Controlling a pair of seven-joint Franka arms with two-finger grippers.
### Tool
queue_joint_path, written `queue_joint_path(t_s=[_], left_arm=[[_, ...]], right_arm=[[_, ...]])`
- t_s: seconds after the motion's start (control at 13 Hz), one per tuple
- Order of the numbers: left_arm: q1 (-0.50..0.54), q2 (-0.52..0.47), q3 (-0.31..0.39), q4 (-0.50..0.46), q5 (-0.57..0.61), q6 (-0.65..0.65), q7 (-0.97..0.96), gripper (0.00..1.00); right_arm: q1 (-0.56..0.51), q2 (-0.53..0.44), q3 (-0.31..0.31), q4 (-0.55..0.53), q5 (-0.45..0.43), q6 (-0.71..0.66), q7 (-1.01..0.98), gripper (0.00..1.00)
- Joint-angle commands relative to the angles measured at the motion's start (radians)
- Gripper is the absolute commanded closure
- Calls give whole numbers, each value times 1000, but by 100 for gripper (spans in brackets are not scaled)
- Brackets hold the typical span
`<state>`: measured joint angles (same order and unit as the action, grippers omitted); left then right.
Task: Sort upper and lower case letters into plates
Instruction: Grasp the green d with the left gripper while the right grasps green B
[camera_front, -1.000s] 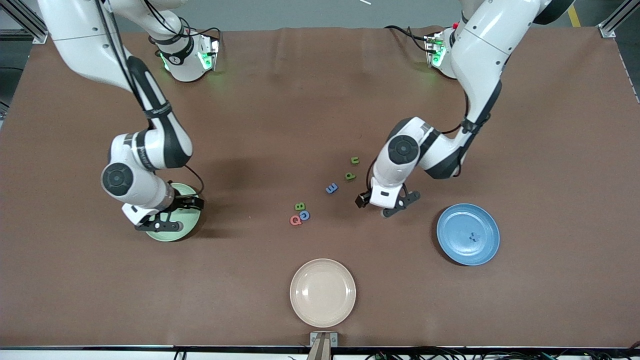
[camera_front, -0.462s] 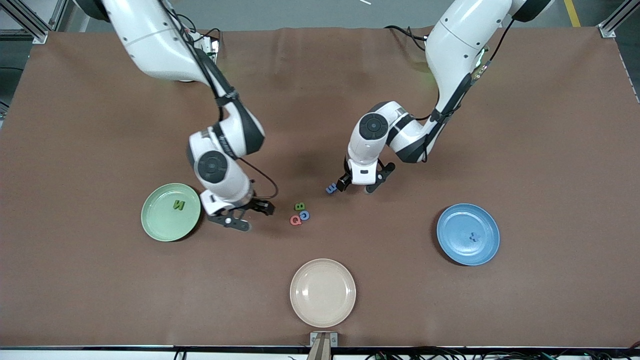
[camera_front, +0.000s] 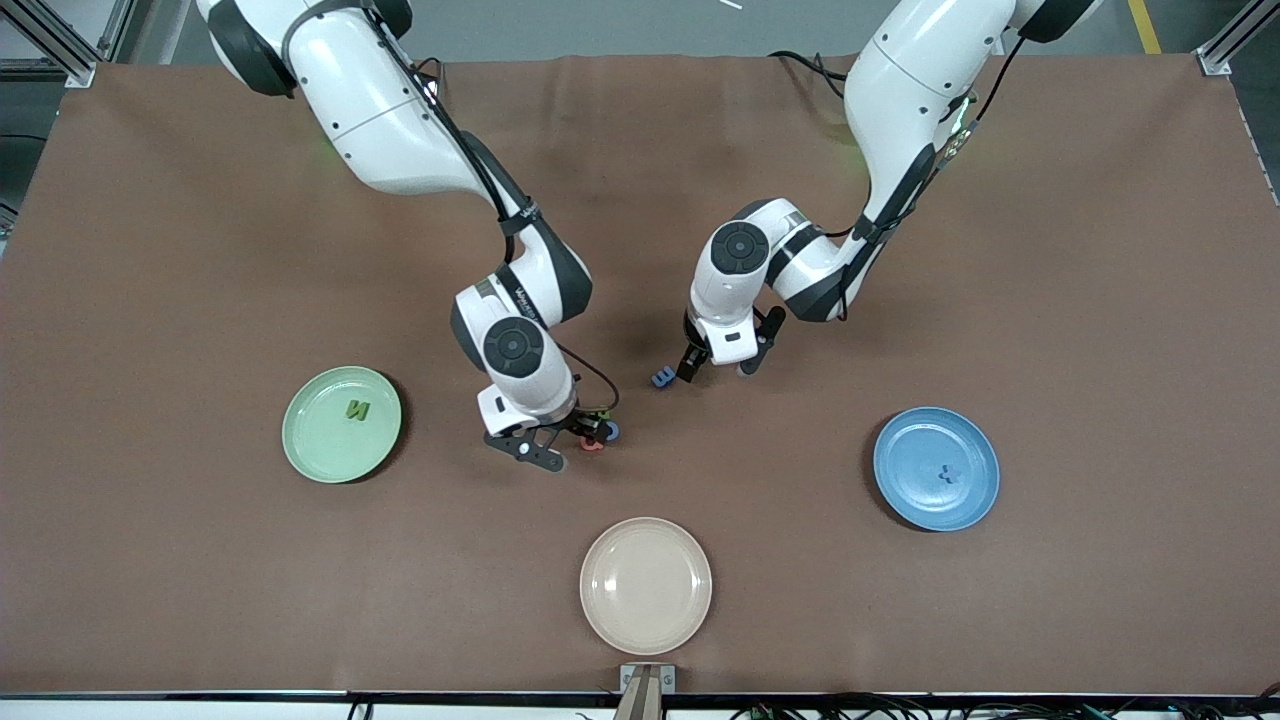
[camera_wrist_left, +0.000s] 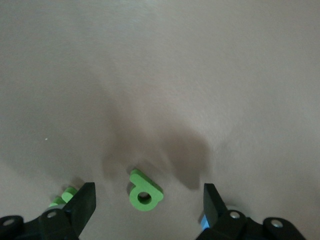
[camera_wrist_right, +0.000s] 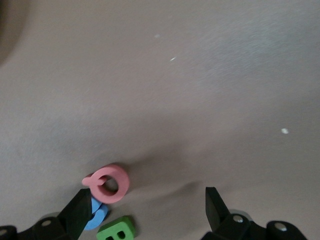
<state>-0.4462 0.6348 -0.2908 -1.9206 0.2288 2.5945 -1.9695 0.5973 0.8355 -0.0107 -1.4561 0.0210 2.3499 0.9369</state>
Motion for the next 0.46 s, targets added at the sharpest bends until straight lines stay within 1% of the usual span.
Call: queue_joint_path(t_s=[0.0, 0.15, 0.23, 0.31, 0.38], left_arm=[[-11, -17, 9, -9, 17, 4, -91, 15], [-16, -15, 10, -8, 17, 3, -152, 15], [-14, -15, 10, -5, 17, 4, -161, 17], [-14, -11, 10, 1, 18, 3, -161, 22], [-14, -9, 13, 6, 26, 4, -161, 32]], right_arm=[[29, 13, -8, 25, -61, -7, -33, 0], [51, 13, -6, 25, -56, -3, -50, 1], [65, 11, -6, 23, -56, -3, -58, 3], [78, 11, -6, 20, -56, 0, -70, 4], [82, 11, -6, 17, -58, 2, -85, 5]])
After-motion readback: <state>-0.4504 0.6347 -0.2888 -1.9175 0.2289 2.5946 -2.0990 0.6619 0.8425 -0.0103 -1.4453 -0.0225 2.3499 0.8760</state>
